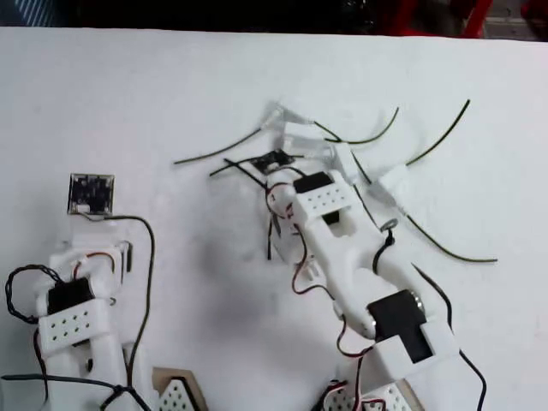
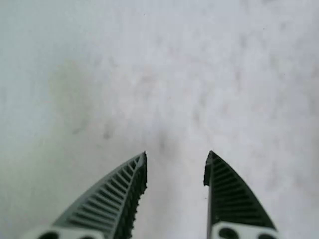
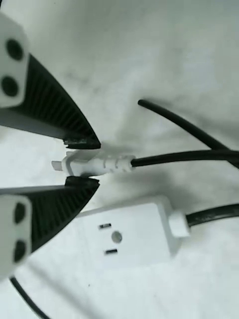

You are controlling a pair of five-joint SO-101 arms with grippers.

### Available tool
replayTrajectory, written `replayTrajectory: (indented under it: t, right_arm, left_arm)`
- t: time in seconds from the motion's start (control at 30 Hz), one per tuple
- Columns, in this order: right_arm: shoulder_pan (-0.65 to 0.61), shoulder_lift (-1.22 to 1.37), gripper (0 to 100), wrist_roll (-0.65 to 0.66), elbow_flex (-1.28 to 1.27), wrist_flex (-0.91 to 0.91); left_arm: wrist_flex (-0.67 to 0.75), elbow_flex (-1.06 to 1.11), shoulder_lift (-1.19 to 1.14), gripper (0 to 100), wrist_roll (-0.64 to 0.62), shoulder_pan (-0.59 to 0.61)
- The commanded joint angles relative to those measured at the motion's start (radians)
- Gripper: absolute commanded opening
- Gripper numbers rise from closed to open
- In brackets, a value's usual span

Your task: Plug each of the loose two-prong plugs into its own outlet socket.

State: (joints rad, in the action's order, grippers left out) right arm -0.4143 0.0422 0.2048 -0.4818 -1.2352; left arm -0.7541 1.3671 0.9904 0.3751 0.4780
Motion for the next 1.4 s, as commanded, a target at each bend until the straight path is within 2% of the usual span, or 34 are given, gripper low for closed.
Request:
replayTrajectory:
  t: [0.0,0.63,1.13,1.3,1.37]
  right_arm:
    - [0.007,-0.007,8.7,-0.009,0.032,-0.016]
    - [0.008,0.076,8.7,-0.015,0.008,-0.013]
    - [0.008,-0.002,8.6,-0.015,0.006,-0.053]
    - [0.007,-0.002,1.5,-0.008,0.002,-0.051]
    - [0.007,-0.005,1.9,-0.008,0.0,-0.056]
  left_arm:
    - [0.02,-0.003,0.022,19,0.009,0.001]
    - [0.02,-0.003,0.022,19,0.009,0.001]
    - [0.02,-0.003,0.022,19,0.009,0.001]
    - [0.02,-0.003,0.022,19,0.009,0.001]
    - [0.02,-0.003,0.022,19,0.009,0.001]
